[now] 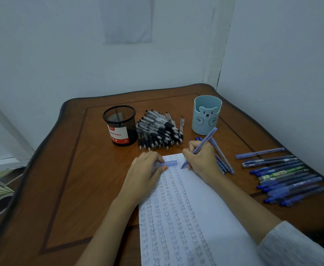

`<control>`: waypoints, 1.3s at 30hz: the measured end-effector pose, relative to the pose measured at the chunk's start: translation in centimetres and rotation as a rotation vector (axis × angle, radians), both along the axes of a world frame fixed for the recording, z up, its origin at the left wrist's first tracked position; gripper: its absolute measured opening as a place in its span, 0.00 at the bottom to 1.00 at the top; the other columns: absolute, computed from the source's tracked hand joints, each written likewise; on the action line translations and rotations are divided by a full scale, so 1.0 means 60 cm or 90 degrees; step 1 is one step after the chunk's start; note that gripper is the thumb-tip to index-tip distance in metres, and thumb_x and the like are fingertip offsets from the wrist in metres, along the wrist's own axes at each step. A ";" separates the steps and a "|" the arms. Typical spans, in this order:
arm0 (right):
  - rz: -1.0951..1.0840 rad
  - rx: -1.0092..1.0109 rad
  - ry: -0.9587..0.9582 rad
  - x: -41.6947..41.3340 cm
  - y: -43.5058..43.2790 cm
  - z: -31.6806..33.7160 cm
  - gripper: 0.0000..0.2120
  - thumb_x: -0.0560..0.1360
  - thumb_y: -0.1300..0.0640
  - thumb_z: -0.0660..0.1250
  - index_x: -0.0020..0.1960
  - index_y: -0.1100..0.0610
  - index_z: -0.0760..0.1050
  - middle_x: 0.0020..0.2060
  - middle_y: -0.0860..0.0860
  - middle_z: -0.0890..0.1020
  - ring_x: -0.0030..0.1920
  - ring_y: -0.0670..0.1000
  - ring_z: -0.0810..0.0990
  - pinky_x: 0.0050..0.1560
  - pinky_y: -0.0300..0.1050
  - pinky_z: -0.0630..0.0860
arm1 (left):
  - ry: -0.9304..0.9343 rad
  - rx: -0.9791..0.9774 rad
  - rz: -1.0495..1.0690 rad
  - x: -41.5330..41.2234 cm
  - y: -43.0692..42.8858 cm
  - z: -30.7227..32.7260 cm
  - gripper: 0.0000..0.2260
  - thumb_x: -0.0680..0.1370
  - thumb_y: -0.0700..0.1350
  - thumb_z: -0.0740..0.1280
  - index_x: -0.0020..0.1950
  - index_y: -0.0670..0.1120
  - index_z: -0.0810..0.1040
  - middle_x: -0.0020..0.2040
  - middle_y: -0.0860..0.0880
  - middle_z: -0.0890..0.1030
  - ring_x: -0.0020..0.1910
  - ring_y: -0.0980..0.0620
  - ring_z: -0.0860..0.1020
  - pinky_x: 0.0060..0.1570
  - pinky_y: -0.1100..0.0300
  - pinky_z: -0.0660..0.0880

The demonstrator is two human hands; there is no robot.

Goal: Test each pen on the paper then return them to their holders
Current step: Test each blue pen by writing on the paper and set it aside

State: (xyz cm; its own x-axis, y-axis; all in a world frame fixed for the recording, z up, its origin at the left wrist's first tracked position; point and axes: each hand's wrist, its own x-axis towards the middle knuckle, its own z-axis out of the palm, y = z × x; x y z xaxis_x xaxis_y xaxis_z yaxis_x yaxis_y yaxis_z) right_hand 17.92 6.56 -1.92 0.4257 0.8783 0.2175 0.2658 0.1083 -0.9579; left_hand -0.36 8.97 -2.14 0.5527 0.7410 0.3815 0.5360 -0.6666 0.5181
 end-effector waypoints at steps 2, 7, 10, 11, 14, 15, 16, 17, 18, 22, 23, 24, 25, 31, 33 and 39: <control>-0.017 0.005 -0.001 0.001 0.000 0.001 0.22 0.72 0.73 0.62 0.26 0.57 0.59 0.21 0.52 0.62 0.17 0.49 0.69 0.20 0.35 0.63 | 0.000 -0.002 0.000 0.000 0.000 0.000 0.03 0.78 0.48 0.66 0.50 0.50 0.74 0.49 0.56 0.77 0.52 0.56 0.73 0.54 0.54 0.69; -0.010 0.004 0.031 0.015 0.002 0.005 0.21 0.72 0.74 0.61 0.26 0.57 0.59 0.18 0.51 0.61 0.17 0.52 0.67 0.20 0.32 0.60 | 0.008 -0.004 0.001 0.001 0.001 0.000 0.03 0.78 0.49 0.66 0.50 0.51 0.74 0.49 0.56 0.77 0.52 0.57 0.72 0.53 0.54 0.69; 0.032 -0.016 0.022 0.013 -0.001 0.005 0.19 0.73 0.73 0.62 0.28 0.59 0.60 0.22 0.54 0.64 0.18 0.53 0.68 0.19 0.33 0.60 | 0.008 0.000 0.000 0.001 0.000 0.000 0.03 0.78 0.49 0.66 0.50 0.51 0.74 0.49 0.56 0.77 0.52 0.56 0.73 0.53 0.54 0.69; 0.037 -0.019 0.017 0.012 -0.001 0.005 0.19 0.73 0.73 0.62 0.29 0.59 0.61 0.23 0.55 0.64 0.18 0.52 0.69 0.19 0.33 0.61 | 0.006 0.004 -0.001 0.001 0.000 0.000 0.03 0.78 0.48 0.66 0.50 0.50 0.74 0.49 0.56 0.77 0.52 0.56 0.73 0.53 0.53 0.69; 0.043 -0.018 0.018 0.012 -0.002 0.005 0.19 0.73 0.73 0.62 0.29 0.59 0.61 0.23 0.54 0.64 0.18 0.50 0.69 0.19 0.34 0.61 | 0.008 0.004 -0.002 0.000 0.000 0.001 0.03 0.78 0.48 0.66 0.50 0.50 0.74 0.49 0.55 0.77 0.51 0.55 0.73 0.52 0.53 0.69; 0.042 -0.018 0.019 0.011 -0.001 0.006 0.20 0.73 0.73 0.62 0.28 0.59 0.60 0.23 0.54 0.64 0.18 0.50 0.69 0.20 0.33 0.61 | 0.009 0.005 -0.002 0.000 0.000 0.001 0.03 0.78 0.48 0.66 0.50 0.50 0.74 0.49 0.55 0.77 0.51 0.55 0.73 0.52 0.53 0.69; 0.042 -0.019 0.019 0.011 -0.001 0.006 0.20 0.73 0.73 0.62 0.28 0.58 0.60 0.22 0.53 0.63 0.17 0.50 0.69 0.20 0.33 0.61 | 0.010 0.005 -0.001 0.000 0.000 0.001 0.03 0.78 0.48 0.66 0.50 0.50 0.74 0.49 0.55 0.77 0.51 0.55 0.73 0.52 0.53 0.69; 0.043 -0.020 0.019 0.010 -0.001 0.006 0.21 0.72 0.74 0.62 0.27 0.58 0.59 0.23 0.53 0.62 0.17 0.50 0.69 0.20 0.32 0.61 | 0.011 0.004 0.000 0.000 0.000 0.001 0.03 0.78 0.48 0.66 0.50 0.50 0.74 0.49 0.55 0.77 0.51 0.56 0.73 0.52 0.53 0.69; 0.045 -0.019 0.021 0.010 -0.002 0.006 0.21 0.72 0.74 0.62 0.27 0.58 0.59 0.23 0.53 0.62 0.17 0.49 0.69 0.19 0.32 0.60 | 0.011 0.002 -0.001 0.000 0.000 0.001 0.03 0.78 0.48 0.66 0.50 0.50 0.74 0.49 0.55 0.77 0.51 0.56 0.73 0.52 0.54 0.69; 0.044 -0.019 0.030 0.011 -0.003 0.007 0.21 0.72 0.74 0.62 0.27 0.58 0.59 0.22 0.53 0.63 0.16 0.49 0.69 0.19 0.33 0.59 | 0.014 -0.002 0.000 0.001 -0.002 0.003 0.03 0.78 0.48 0.66 0.51 0.50 0.74 0.50 0.56 0.76 0.52 0.56 0.72 0.53 0.56 0.68; 0.043 -0.018 0.030 0.012 -0.002 0.006 0.21 0.72 0.74 0.61 0.27 0.58 0.59 0.22 0.52 0.63 0.16 0.49 0.69 0.19 0.33 0.59 | 0.013 -0.002 0.000 0.001 -0.002 0.003 0.03 0.78 0.48 0.66 0.51 0.50 0.74 0.50 0.56 0.76 0.52 0.57 0.72 0.53 0.56 0.68; 0.041 -0.018 0.028 0.012 -0.001 0.006 0.21 0.73 0.74 0.61 0.27 0.58 0.59 0.22 0.52 0.63 0.16 0.49 0.69 0.19 0.33 0.59 | 0.013 -0.003 0.000 0.001 -0.002 0.003 0.04 0.78 0.48 0.66 0.51 0.50 0.74 0.50 0.56 0.76 0.52 0.57 0.72 0.53 0.57 0.68; 0.040 -0.020 0.024 0.012 -0.001 0.005 0.21 0.72 0.74 0.62 0.27 0.58 0.59 0.22 0.52 0.63 0.16 0.49 0.69 0.19 0.33 0.60 | 0.013 -0.003 -0.001 0.001 -0.002 0.003 0.03 0.78 0.48 0.66 0.51 0.51 0.74 0.50 0.56 0.76 0.52 0.57 0.72 0.53 0.57 0.68; 0.034 -0.012 0.015 0.012 -0.001 0.003 0.20 0.72 0.73 0.62 0.27 0.59 0.60 0.23 0.53 0.63 0.17 0.49 0.70 0.19 0.34 0.61 | 0.010 -0.001 0.001 0.001 -0.001 0.002 0.03 0.78 0.47 0.66 0.50 0.50 0.74 0.50 0.55 0.77 0.52 0.56 0.72 0.53 0.56 0.68; 0.034 -0.007 0.005 0.010 -0.001 0.002 0.20 0.72 0.74 0.62 0.28 0.58 0.60 0.24 0.54 0.63 0.17 0.49 0.70 0.20 0.34 0.62 | 0.010 -0.003 0.000 0.001 -0.002 0.003 0.03 0.78 0.47 0.66 0.50 0.50 0.74 0.50 0.55 0.77 0.52 0.56 0.73 0.52 0.56 0.68; 0.022 0.003 0.155 0.017 -0.005 0.014 0.19 0.78 0.61 0.66 0.31 0.60 0.64 0.18 0.55 0.69 0.15 0.48 0.63 0.19 0.35 0.59 | 0.011 -0.008 -0.001 0.001 -0.001 0.003 0.04 0.78 0.48 0.66 0.50 0.50 0.74 0.50 0.56 0.77 0.52 0.57 0.72 0.54 0.55 0.69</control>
